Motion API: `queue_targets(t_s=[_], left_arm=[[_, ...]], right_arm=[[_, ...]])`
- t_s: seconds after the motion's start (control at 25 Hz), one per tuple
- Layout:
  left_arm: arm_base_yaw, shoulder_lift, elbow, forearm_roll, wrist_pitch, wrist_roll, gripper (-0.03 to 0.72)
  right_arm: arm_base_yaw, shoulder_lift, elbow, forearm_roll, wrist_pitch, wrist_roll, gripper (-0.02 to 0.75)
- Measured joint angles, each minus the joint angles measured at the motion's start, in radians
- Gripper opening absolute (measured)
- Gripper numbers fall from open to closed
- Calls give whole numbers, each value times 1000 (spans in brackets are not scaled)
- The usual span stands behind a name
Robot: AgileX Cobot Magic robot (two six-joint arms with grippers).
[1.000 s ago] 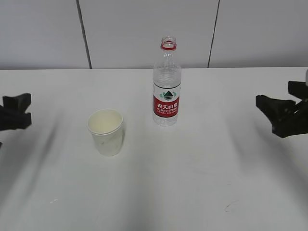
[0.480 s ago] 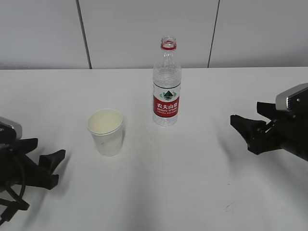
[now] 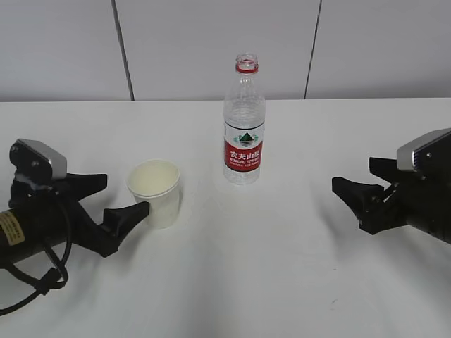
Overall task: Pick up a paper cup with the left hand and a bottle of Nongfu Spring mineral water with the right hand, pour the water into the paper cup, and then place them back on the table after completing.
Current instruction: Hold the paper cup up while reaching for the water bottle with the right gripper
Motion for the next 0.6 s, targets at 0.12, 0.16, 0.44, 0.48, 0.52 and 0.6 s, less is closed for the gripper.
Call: queue_targets(t_s=[0.12, 0.16, 0.44, 0.48, 0.52, 0.6], left_arm=[[0, 30, -40, 61, 0, -25, 642], [0, 43, -50, 78, 0, -33, 644], [0, 140, -132, 122, 0, -74, 645], [0, 153, -145, 132, 0, -84, 645], [0, 164, -156, 139, 0, -91, 645], [0, 178, -174, 149, 1, -97, 641]], right_arm=[[0, 0, 0, 0, 0, -2, 587], [0, 0, 0, 0, -2, -2, 587], [0, 2, 0, -12, -44, -2, 587], [0, 3, 0, -18, -46, -2, 587], [0, 5, 0, -22, -46, -2, 587], [0, 8, 0, -35, -47, -2, 587]])
